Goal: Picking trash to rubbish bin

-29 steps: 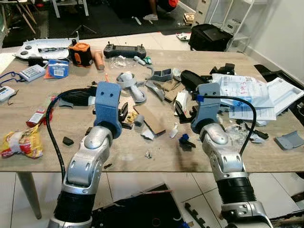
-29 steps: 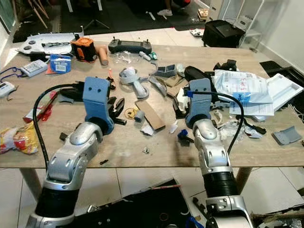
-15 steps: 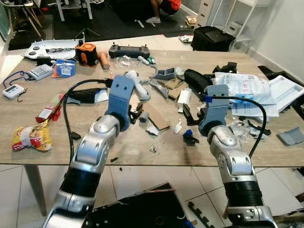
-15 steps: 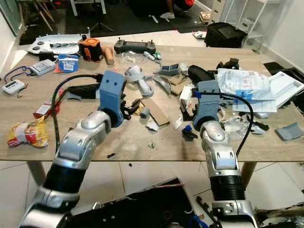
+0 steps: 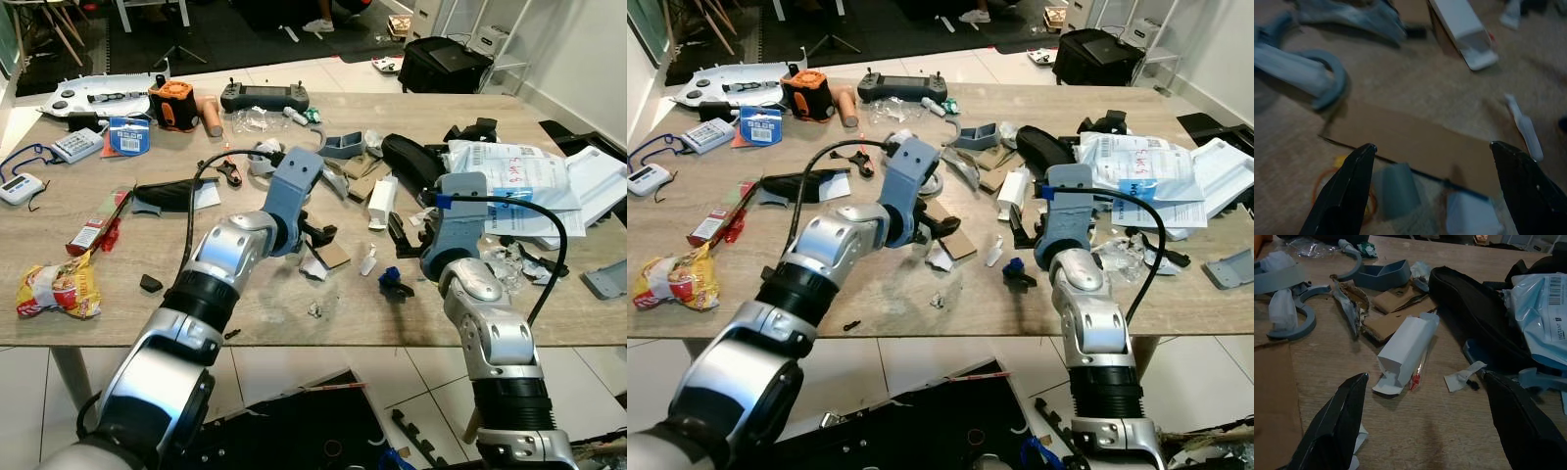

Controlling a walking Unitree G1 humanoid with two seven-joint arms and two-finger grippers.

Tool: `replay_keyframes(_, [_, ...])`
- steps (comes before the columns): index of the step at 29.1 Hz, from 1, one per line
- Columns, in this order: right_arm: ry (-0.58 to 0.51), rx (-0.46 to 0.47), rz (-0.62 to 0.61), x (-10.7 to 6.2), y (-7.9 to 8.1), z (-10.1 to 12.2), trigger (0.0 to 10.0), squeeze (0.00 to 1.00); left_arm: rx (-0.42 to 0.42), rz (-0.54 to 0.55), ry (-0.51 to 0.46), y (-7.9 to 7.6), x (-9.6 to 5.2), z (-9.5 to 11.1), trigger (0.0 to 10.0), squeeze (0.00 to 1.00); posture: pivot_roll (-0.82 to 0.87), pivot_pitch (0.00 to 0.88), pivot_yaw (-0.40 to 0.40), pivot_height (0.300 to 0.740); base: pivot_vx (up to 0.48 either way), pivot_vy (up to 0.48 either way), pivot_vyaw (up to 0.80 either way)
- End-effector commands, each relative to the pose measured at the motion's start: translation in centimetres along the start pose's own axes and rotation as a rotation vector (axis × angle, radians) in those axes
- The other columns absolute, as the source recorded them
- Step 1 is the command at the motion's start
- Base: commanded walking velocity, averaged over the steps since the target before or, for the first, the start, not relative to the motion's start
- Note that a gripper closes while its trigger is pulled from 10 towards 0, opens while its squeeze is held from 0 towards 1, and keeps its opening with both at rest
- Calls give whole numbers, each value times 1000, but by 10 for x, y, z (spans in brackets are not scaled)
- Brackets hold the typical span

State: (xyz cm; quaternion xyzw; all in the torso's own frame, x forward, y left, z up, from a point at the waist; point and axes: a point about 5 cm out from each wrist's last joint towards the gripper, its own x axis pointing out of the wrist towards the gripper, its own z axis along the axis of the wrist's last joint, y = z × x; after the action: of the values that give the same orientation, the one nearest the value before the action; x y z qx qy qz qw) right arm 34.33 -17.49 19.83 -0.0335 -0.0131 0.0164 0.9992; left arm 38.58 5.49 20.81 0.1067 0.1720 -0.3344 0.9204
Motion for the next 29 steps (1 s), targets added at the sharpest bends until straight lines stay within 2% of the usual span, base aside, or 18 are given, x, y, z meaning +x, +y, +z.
replay_keyframes(1, [14,3,6,-2,0,-2,10000,0,27,0,63,4,0,-7,10000,1000,84,170,19,740,0,0,0])
replay_keyframes(11, [25,8,24,-4,6,-3,10000,0,31,21,152,15,2,-19,10000,1000,90,168,3,740,0,0,0])
replay_keyframes(14, [23,11,28,-3,8,-2,10000,0,32,55,137,18,3,-19,10000,1000,90,168,3,740,0,0,0])
replay_keyframes(15, [24,12,29,-3,8,-2,10000,0,22,60,131,18,3,-19,10000,922,90,168,3,740,0,0,0])
replay_keyframes(16, [24,12,29,-3,8,-2,10000,0,22,60,131,18,3,-19,10000,922,90,168,3,740,0,0,0])
replay_keyframes(17, [25,13,32,-4,10,-3,10000,0,12,71,125,20,4,-19,10000,608,90,160,4,740,0,0,0])
replay_keyframes(18, [26,13,33,-4,10,-3,10000,0,14,74,125,20,4,-19,10000,608,90,160,4,740,0,0,0])
replay_keyframes(19, [27,13,34,-5,11,-3,10000,0,13,77,128,20,4,-20,10000,263,90,160,4,740,0,0,0])
replay_keyframes(20, [28,14,35,-5,11,-4,10000,0,15,84,135,21,4,-22,10000,0,89,157,5,740,0,0,0])
replay_keyframes(29, [34,19,58,-7,17,-7,10000,0,27,113,165,27,3,-31,10000,0,87,152,12,740,0,0,0])
